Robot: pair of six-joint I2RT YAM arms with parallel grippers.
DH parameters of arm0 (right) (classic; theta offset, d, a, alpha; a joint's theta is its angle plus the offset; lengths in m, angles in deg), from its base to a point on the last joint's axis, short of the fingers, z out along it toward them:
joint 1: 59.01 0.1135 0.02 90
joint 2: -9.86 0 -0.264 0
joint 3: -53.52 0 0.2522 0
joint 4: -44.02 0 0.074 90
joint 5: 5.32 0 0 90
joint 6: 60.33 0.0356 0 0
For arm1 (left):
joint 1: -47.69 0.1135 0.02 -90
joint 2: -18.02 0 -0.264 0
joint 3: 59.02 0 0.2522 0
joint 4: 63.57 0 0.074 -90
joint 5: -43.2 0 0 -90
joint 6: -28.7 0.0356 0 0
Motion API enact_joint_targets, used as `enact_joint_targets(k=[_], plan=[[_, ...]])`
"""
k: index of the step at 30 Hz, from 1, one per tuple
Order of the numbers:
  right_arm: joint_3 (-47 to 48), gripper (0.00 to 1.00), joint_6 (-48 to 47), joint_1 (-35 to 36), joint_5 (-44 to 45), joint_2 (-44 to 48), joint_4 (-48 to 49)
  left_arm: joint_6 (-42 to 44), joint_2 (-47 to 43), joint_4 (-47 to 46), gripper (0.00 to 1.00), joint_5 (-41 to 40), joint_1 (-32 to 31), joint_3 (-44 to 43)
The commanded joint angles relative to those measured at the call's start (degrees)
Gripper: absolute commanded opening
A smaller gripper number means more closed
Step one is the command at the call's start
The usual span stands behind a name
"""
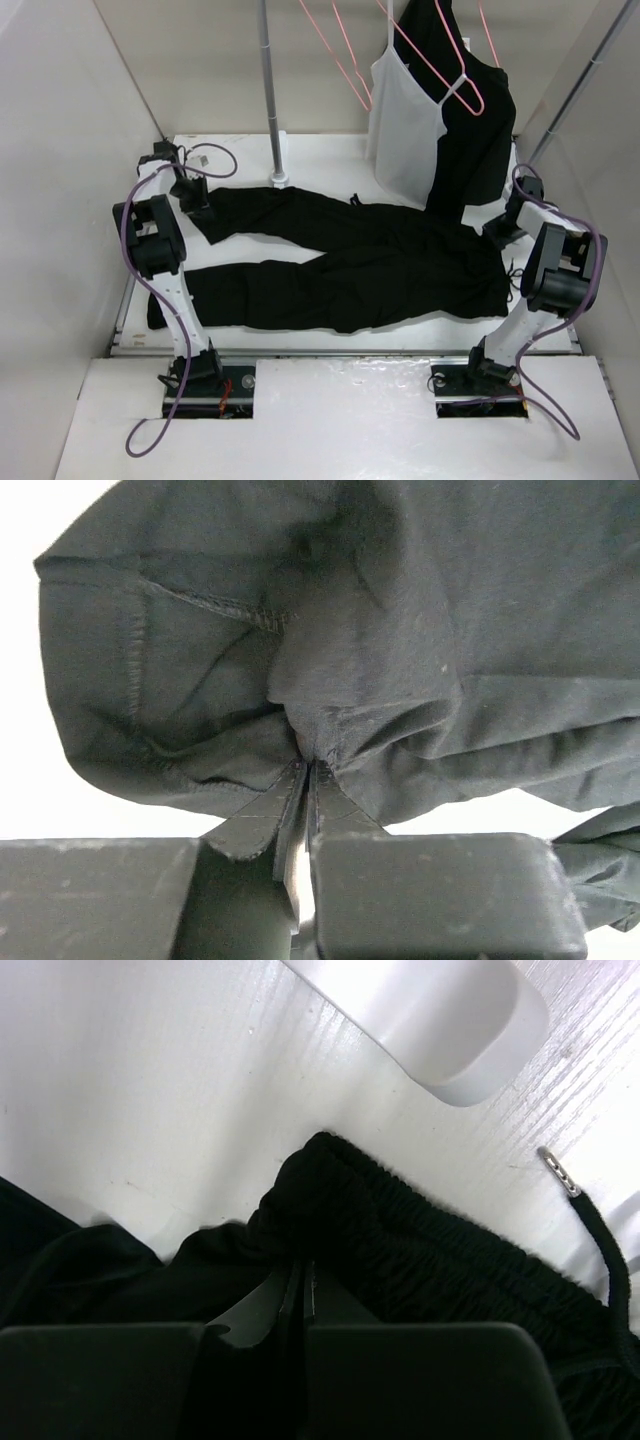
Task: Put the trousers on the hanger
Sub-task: Fold the trousers at the center of the board.
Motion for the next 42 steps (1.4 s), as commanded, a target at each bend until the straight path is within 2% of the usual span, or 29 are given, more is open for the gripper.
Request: enact_joint_targets(k=[1,3,7,9,15,17,20,21,24,25,28,29,30,31,32,35,38,42], plan=[[2.32,0.00,-2.16,0.27,3.76,2.08,0.27,2.55,-2.98,2.88,0.00,0.91,1.07,-6.16],[3.28,0.00,-4.09,0.27,4.30,5.42,-0.42,3.69,-4.29,3.41,0.00,0.21,1.07,-9.14],[7.51,0.00,-6.47,0.27,8.07,12.62,-1.84,6.06,-6.22,7.62,0.00,-0.85,3.61,-24.04],[9.27,0.00,-7.09,0.27,9.57,15.17,-2.37,6.76,-6.75,9.12,0.00,-2.07,4.67,-28.73],[7.79,0.00,-7.09,-0.96,7.47,23.96,0.09,7.30,-13.52,9.65,0.00,-3.31,13.63,-31.04],[6.73,0.00,-7.09,-0.96,7.46,25.89,0.10,10.35,-14.83,11.49,0.00,-3.31,15.48,-30.43],[4.18,0.00,-7.09,-1.57,7.46,27.22,0.10,14.40,-19.04,14.40,0.00,-4.88,17.76,-22.37],[3.39,0.00,-7.09,-1.58,6.94,28.01,0.10,16.85,-22.63,14.40,0.00,-6.11,18.29,-14.25],[-0.21,0.00,-7.09,-1.58,6.32,30.11,0.10,20.73,-28.36,11.34,0.00,-9.01,19.09,-0.59],[-1.96,0.00,-7.09,-2.10,5.36,30.65,0.10,21.53,-31.51,8.19,0.00,-10.76,19.09,7.46],[-3.12,0.00,-7.61,-2.11,3.86,31.44,1.41,22.33,-33.82,3.18,0.00,-10.78,19.09,17.95],[-3.90,0.00,-7.61,-2.11,3.86,31.44,1.41,22.33,-34.35,2.11,0.03,-10.78,19.09,20.09],[-3.91,0.00,-8.14,-2.11,3.86,31.44,1.41,22.85,-34.35,1.49,0.28,-10.78,19.09,22.03],[-3.91,0.00,-8.84,-2.11,3.86,30.92,1.41,22.85,-33.83,1.48,0.44,-10.78,19.09,23.61],[-3.91,0.00,-8.84,-2.11,3.86,30.92,1.41,22.85,-32.78,1.48,0.53,-11.48,19.09,25.63],[-3.91,0.00,-9.37,-2.11,3.33,29.33,2.11,22.85,-31.63,4.72,0.66,-10.62,19.09,24.78],[-4.43,0.00,-10.51,-2.11,2.19,28.11,2.73,22.07,-32.42,6.48,0.73,-7.89,18.57,20.57],[-5.06,0.00,-11.04,-2.11,1.66,26.62,4.23,18.92,-29.63,8.42,0.84,-5.87,12.17,11.78]])
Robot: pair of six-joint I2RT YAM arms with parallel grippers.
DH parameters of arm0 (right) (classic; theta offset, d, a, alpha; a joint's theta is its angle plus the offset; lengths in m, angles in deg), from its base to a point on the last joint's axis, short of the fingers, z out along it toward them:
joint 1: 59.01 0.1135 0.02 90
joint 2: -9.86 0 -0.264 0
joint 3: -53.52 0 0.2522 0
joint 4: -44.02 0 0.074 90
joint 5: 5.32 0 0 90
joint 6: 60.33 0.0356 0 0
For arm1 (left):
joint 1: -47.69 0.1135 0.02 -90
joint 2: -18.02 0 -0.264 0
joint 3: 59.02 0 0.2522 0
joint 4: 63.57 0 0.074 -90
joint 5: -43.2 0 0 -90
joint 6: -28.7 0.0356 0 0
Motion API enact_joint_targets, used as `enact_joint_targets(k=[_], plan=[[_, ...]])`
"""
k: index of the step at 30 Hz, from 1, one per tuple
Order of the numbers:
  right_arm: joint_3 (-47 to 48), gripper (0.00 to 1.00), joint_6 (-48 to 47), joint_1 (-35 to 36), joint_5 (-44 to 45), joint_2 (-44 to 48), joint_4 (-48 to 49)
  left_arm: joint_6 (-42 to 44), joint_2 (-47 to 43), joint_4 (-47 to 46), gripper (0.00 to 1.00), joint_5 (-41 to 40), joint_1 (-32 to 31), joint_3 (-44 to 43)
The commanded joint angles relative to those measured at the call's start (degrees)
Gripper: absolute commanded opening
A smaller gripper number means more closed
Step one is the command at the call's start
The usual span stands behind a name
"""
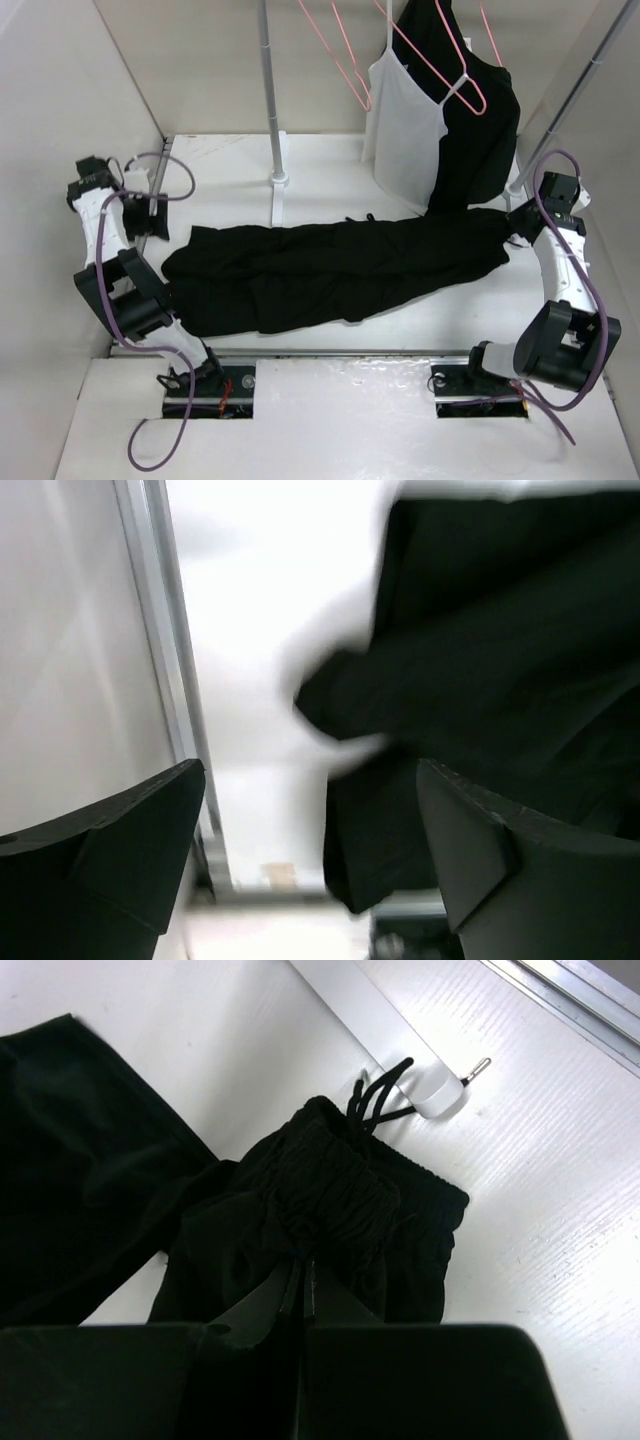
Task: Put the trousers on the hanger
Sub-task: Fold the trousers at the center of the board.
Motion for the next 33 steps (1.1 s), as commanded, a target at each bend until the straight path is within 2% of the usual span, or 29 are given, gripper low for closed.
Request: enact_joint_targets(k=[1,6,7,14,15,16,17,18,21,23,24,27,30,31,32,33], plan=[[-0.14,0.00,-2.06,-0.51,-0.75,-1.02,4.40,-2.71,2.01,1.15,0.85,3.87,-5.88,-6.70],[-0.14,0.00,-3.12,-0.51,-0.75,-2.78,4.40,-7.29,11.59,-2.54,0.89,4.75,-14.15,-8.03],[-0.14,0.00,-3.12,-0.51,-0.22,-2.78,4.40,-7.90,14.30,-4.90,0.90,1.96,-15.46,-8.55],[-0.14,0.00,-3.64,-0.51,0.31,-5.41,5.02,-12.65,26.44,-5.80,0.88,-3.95,-16.53,-19.53],[-0.14,0.00,-3.12,-0.51,-0.21,-5.41,5.02,-13.18,27.16,-6.32,0.85,-3.95,-16.53,-20.15],[-0.14,0.00,-3.12,-0.51,-0.22,-5.41,5.02,-13.18,27.95,-5.80,0.72,-3.95,-16.53,-20.16],[-0.14,0.00,-2.42,-0.51,-0.22,-5.41,5.02,-13.96,27.95,-5.80,0.72,-3.95,-16.53,-20.16],[-0.14,0.00,-2.41,-0.51,-0.22,-5.41,5.02,-13.97,27.96,-5.28,0.62,-2.39,-16.53,-19.46],[-0.66,0.00,-1.89,-0.51,-0.22,-5.41,6.24,-13.36,26.47,-7.88,0.54,-1.76,-16.53,-13.77],[-0.66,0.00,-1.88,-0.51,-0.22,-6.02,6.25,-13.36,25.85,-10.18,0.21,-3.77,-16.53,-12.16],[-0.66,0.00,-1.88,-0.51,-0.74,-6.64,6.25,-13.36,26.54,-10.19,0.00,-3.78,-16.53,-12.16],[0.74,0.00,-3.02,-0.51,-2.50,-8.48,6.87,-13.88,27.60,-9.49,0.00,-0.89,-16.53,-16.19],[2.49,0.00,-4.52,-0.51,-6.27,-9.02,9.50,-13.88,26.21,-7.21,0.00,-2.10,-16.00,-25.22],[3.20,0.00,-5.30,-0.51,-7.15,-9.02,10.02,-13.88,26.20,-6.16,0.00,-2.11,-15.31,-28.73],[3.72,0.00,-5.83,-0.51,-8.47,-8.32,11.33,-13.88,25.68,-3.02,0.00,-2.63,-14.34,-37.56],[4.43,0.00,-6.36,-0.51,-8.48,-7.62,12.13,-13.88,25.67,-1.25,0.00,-2.64,-13.81,-42.34]])
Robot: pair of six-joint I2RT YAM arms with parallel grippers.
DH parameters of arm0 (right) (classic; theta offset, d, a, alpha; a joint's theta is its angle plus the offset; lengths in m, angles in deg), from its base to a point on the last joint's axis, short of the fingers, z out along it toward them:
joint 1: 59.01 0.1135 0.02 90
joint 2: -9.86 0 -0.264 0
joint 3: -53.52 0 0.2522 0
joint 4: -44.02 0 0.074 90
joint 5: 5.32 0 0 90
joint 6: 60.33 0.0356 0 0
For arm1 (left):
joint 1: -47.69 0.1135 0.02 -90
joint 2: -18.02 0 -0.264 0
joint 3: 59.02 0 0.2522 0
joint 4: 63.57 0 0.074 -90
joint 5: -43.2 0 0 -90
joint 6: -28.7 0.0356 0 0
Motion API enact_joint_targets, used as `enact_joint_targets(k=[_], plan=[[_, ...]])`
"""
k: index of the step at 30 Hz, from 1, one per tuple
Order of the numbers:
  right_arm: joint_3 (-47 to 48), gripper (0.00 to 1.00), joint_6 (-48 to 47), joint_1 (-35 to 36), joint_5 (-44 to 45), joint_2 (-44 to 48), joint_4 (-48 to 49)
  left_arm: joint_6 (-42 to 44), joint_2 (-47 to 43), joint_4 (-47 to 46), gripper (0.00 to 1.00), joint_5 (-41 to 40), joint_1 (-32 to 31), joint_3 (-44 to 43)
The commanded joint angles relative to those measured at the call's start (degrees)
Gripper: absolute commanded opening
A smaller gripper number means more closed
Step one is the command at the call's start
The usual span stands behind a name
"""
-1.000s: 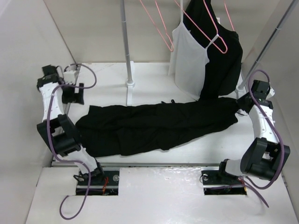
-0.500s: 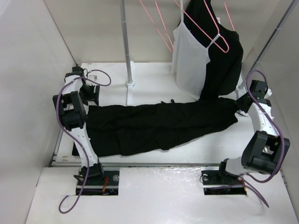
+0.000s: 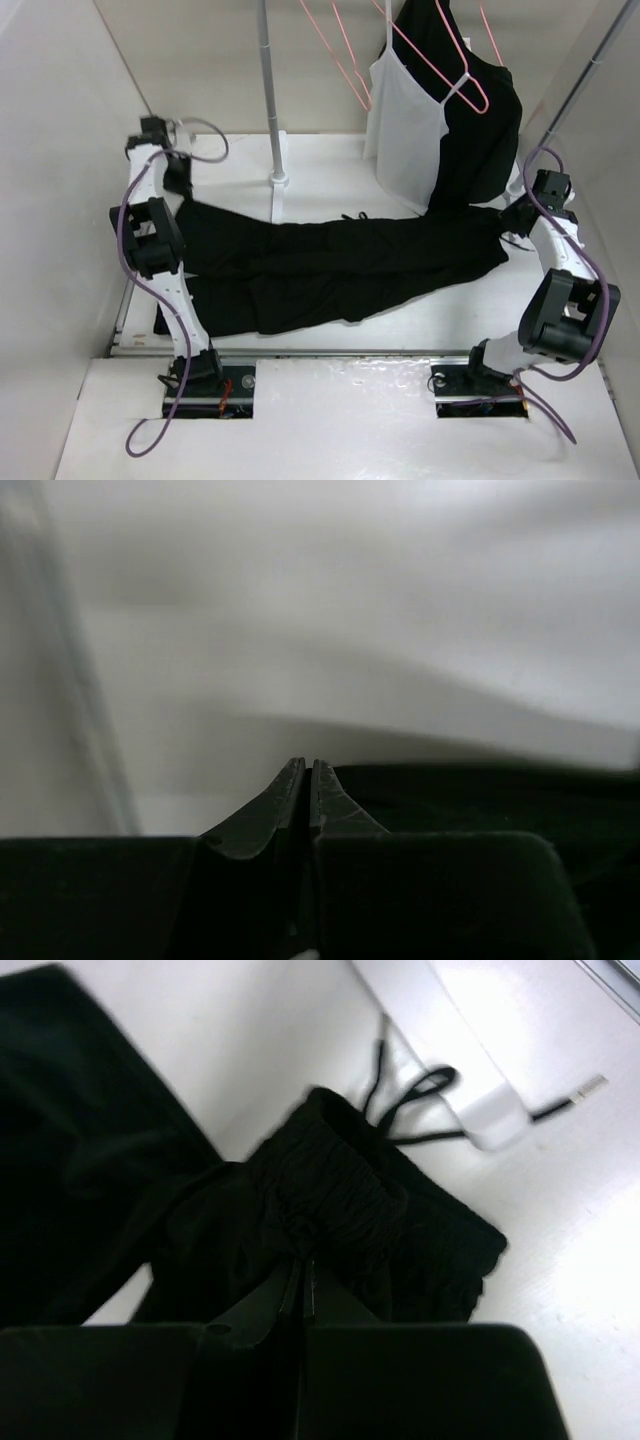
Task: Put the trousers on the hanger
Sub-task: Fold the trousers at the center of the board.
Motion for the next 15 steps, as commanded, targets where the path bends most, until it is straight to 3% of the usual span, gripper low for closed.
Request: enact_joint_targets(k=[1,2,5,6,7,9,13,15], plan=[[4.10,0.00,-3.39,-0.47,-3.95,3.66,7.06,-0.31,-5.25,4.14,0.00,-0.30,3.15,-18.15],[4.10,0.00,-3.40,-0.47,-3.96,4.90,9.16,0.21,-7.44,5.81,0.00,0.31,4.29,-23.68],[3.41,0.00,-4.71,-0.47,-4.57,9.98,12.07,3.27,-14.73,4.78,0.00,1.02,6.14,-20.59],[2.44,0.00,-4.72,-0.47,-5.18,11.92,13.74,5.73,-23.80,2.95,0.00,1.63,7.37,-8.65],[1.91,0.00,-4.72,-0.47,-5.19,11.94,14.27,5.75,-23.89,2.93,0.00,1.64,7.38,-8.53],[0.86,0.00,-4.11,-0.47,-6.33,13.17,14.80,8.98,-32.28,1.27,0.00,0.50,7.99,5.70],[-4.22,0.00,-2.26,-1.00,-8.35,13.17,14.81,12.16,-42.32,0.73,0.00,-3.79,10.27,26.11],[-6.17,0.00,-0.77,-1.00,-8.35,12.47,14.81,13.31,-45.06,1.43,0.00,-5.74,11.50,31.87]])
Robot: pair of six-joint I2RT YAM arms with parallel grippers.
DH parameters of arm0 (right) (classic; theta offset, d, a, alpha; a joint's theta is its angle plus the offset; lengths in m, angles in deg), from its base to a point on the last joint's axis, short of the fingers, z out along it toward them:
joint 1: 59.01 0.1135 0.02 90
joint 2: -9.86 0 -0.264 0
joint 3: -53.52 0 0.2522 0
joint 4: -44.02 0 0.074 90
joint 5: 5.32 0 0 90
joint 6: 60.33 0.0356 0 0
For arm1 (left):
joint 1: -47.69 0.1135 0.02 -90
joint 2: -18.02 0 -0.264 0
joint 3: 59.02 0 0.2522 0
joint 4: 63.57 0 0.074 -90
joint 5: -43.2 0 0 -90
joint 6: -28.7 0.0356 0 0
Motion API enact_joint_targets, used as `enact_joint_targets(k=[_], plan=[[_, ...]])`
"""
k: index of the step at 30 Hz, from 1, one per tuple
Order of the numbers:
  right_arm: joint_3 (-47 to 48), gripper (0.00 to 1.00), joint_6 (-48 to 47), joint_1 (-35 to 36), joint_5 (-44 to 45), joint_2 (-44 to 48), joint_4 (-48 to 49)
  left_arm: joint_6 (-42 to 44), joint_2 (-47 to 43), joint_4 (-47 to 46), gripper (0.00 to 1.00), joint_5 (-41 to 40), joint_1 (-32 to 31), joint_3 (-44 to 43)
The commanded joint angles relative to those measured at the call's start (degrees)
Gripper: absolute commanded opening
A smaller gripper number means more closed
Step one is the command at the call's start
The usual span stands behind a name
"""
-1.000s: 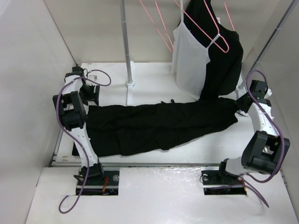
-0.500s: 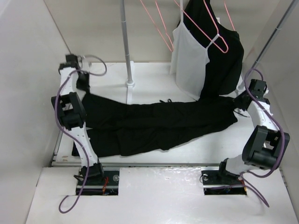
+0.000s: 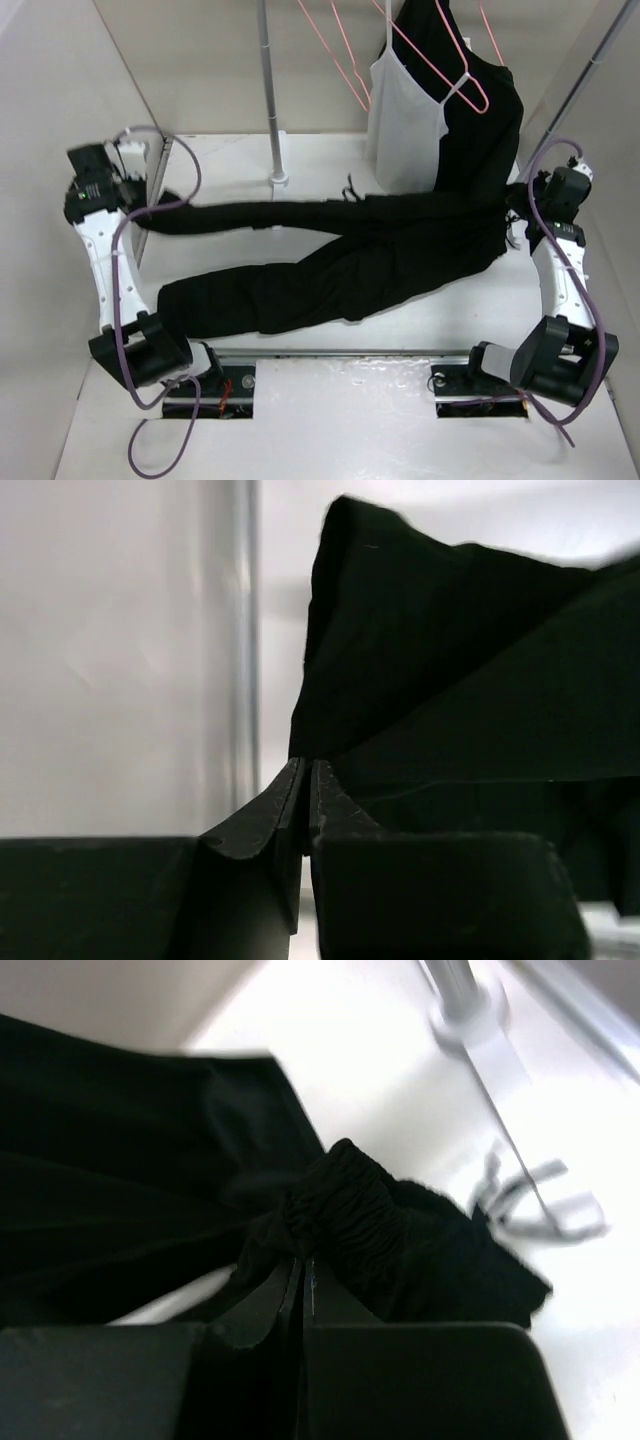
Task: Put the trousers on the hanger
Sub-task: Fold the trousers at the center of the board.
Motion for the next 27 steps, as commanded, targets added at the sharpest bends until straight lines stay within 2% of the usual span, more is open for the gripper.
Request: enact_joint_targets(k=[1,6,10,15,18,20,27], plan=[[-4.25,0.00,1.51,-0.75,-0.72,-1.24,2.33,4.92,-1.57,2.87,0.00,-6.70,3.39,13.10],[-9.35,0.00,5.10,-0.75,3.13,2.71,0.75,8.08,-6.42,4.28,0.00,-9.80,7.62,18.32],[-10.59,0.00,6.70,-0.75,6.31,5.88,-1.54,8.70,-8.45,6.31,0.00,-10.50,7.63,18.33],[-5.84,0.00,7.22,-1.28,10.60,6.94,-8.21,9.22,-9.15,10.08,0.00,-11.55,8.16,9.12],[-4.61,0.00,9.06,-1.28,14.47,9.13,-11.72,10.54,-10.11,11.58,0.00,-12.08,8.16,7.52],[-5.22,0.00,10.99,-1.81,17.46,9.66,-15.68,12.30,-12.66,12.28,0.00,-13.75,8.16,11.46],[-10.24,0.00,18.91,-3.04,17.38,13.87,-22.02,15.64,-19.51,13.34,0.00,-17.78,9.21,28.69]])
